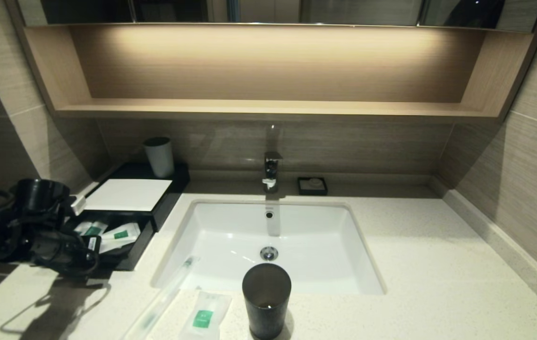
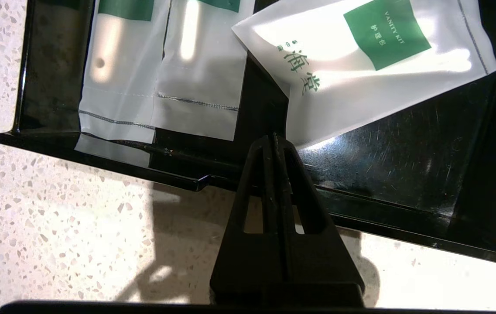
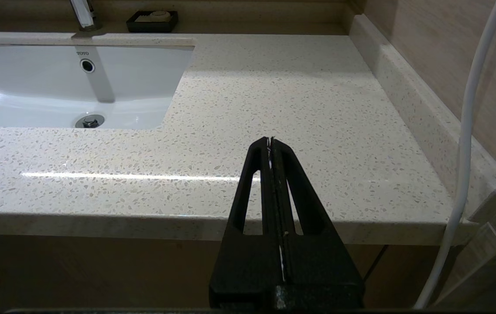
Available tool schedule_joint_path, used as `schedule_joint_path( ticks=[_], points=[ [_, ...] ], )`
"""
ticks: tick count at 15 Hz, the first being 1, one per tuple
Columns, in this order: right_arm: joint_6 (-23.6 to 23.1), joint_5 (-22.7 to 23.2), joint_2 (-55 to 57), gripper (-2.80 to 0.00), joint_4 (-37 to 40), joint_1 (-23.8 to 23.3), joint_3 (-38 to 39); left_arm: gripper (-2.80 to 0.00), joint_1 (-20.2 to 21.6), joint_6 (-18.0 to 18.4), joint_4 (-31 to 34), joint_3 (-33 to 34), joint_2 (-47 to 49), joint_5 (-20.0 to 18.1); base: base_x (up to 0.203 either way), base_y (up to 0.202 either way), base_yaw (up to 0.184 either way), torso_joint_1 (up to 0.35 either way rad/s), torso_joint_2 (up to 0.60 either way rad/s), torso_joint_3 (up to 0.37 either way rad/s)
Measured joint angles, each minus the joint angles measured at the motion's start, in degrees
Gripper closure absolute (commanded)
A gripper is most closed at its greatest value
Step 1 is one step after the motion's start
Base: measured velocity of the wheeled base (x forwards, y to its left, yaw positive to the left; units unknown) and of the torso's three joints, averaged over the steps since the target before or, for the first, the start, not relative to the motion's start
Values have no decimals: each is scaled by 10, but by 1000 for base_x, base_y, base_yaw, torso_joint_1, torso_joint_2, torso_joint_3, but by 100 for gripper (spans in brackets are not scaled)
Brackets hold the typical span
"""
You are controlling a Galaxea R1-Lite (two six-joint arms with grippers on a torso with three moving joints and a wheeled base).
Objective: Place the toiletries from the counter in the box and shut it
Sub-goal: Open the drawer
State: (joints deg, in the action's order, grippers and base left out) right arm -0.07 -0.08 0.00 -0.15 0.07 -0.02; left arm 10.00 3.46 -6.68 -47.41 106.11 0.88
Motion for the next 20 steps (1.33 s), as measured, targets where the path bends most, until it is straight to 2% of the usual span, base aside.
schedule_joint_path(
  ticks=[9,20],
  points=[
    [0,0,0,0,0,0,0,0,0,11,47,14,-29,0,0,0,0,0,0,0],
    [0,0,0,0,0,0,0,0,1,34,51,62,-67,1,0,0,0,0,0,0]
  ],
)
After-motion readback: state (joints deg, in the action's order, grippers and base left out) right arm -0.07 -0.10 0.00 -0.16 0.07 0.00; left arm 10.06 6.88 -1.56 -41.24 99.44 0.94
